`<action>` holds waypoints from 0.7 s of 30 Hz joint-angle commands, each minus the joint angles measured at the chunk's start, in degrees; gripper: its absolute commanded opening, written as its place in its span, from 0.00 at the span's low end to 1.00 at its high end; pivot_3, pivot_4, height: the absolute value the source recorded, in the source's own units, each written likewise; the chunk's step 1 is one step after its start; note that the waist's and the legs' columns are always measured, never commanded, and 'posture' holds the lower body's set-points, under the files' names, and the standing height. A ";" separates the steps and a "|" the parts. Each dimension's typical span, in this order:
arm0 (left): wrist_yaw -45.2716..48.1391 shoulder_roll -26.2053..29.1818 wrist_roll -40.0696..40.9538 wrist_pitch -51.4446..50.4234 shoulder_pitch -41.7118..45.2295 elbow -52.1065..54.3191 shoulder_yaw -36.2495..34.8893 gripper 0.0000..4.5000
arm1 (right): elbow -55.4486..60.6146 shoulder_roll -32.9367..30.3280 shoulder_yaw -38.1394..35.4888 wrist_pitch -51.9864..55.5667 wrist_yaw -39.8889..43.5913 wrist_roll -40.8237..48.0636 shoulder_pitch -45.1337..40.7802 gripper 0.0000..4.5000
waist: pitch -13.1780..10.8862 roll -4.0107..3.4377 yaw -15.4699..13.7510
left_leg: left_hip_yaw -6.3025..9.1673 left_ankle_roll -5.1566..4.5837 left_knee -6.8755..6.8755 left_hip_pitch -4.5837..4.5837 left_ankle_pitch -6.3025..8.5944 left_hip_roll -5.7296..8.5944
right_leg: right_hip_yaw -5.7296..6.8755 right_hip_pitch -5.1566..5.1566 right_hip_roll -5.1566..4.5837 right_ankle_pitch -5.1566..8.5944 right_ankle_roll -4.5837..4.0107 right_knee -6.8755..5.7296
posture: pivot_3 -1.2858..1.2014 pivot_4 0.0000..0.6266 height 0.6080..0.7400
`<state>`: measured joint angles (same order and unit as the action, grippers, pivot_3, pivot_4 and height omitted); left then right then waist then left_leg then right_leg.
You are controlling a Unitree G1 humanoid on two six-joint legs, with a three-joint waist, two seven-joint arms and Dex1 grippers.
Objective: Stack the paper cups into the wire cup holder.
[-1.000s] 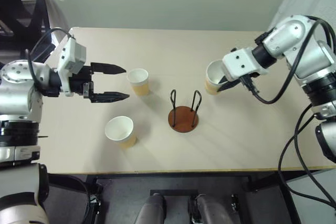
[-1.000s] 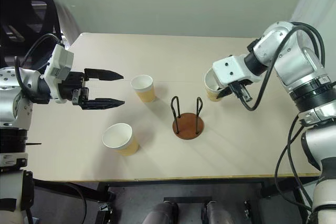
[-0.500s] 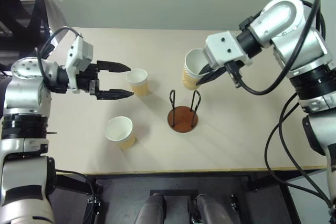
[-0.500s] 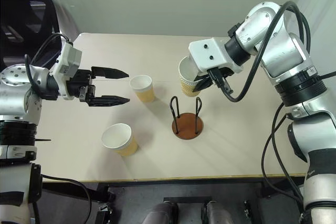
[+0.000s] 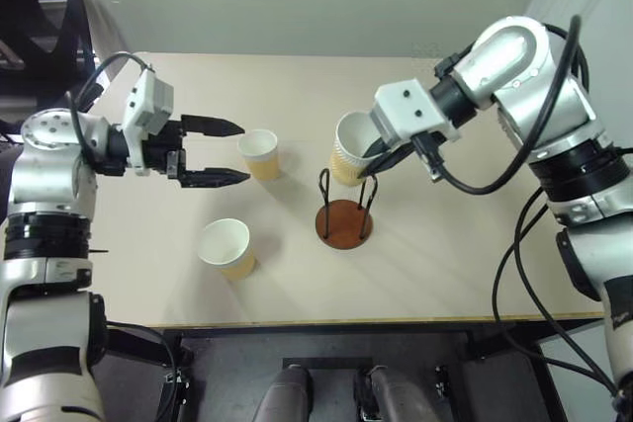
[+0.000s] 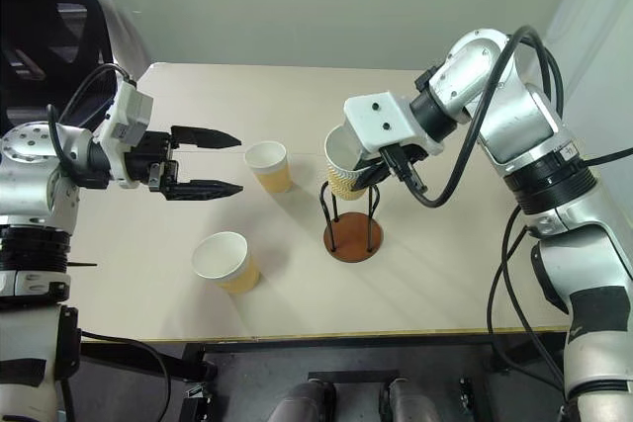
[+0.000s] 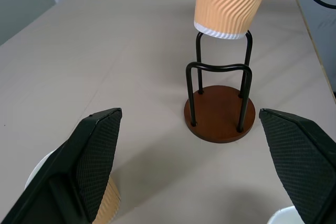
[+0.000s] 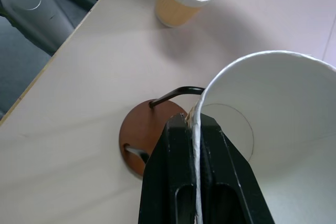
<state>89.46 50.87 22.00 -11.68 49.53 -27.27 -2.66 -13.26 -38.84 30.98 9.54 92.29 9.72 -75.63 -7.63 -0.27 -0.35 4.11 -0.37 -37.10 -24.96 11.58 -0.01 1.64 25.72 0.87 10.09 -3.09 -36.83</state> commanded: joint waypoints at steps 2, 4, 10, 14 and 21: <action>0.63 1.67 0.55 0.63 -0.27 1.89 -1.89 1.00 | 0.26 0.48 0.39 -1.76 0.21 -1.06 -0.12 0.01 | 0.00 0.00 0.03 | 0.00 0.01 0.00 0.01 -0.01 0.00 | 0.00 0.00 0.00 0.00 0.00 -0.02 | 0.52 0.24 1.00; 0.53 1.91 0.58 0.67 -0.45 1.95 -2.01 1.00 | -0.35 0.86 0.59 -2.84 0.21 -1.88 0.12 0.01 | 0.00 0.00 0.06 | 0.00 0.01 0.00 0.02 -0.01 0.00 | 0.00 0.00 0.00 0.01 -0.01 -0.02 | 0.52 0.24 1.00; 0.31 2.40 0.67 0.68 -0.78 2.21 -2.25 1.00 | -1.65 2.08 0.17 -4.94 0.21 -3.46 0.60 0.20 | 0.00 0.00 0.03 | 0.00 -0.02 0.00 0.00 -0.03 0.01 | 0.00 0.00 -0.01 0.01 -0.01 -0.02 | 0.52 0.24 1.00; 0.24 2.46 0.83 0.43 -0.97 2.43 -2.43 1.00 | -1.90 2.68 -0.42 -4.94 0.21 -3.74 0.84 0.50 | 0.00 0.00 0.05 | 0.00 -0.02 0.00 0.00 -0.03 0.01 | 0.00 0.00 0.00 0.01 -0.02 -0.01 | 0.52 0.24 1.00; -3.21 0.97 2.18 -0.93 -0.56 2.65 -4.28 1.00 | -4.41 6.17 -6.44 -0.99 -2.92 -1.84 0.74 0.89 | 0.00 0.00 0.05 | 0.00 0.00 0.00 0.01 -0.05 0.00 | 0.00 0.01 0.00 0.02 -0.04 -0.04 | 0.52 0.24 1.00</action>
<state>87.41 51.53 23.13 -12.03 48.10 -26.41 -4.66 -17.88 -32.68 28.67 7.58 90.44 6.28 -74.02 -7.62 -0.27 -0.30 4.12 -0.37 -37.10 -24.96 11.53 0.00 1.64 25.73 0.86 10.11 -3.14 -36.86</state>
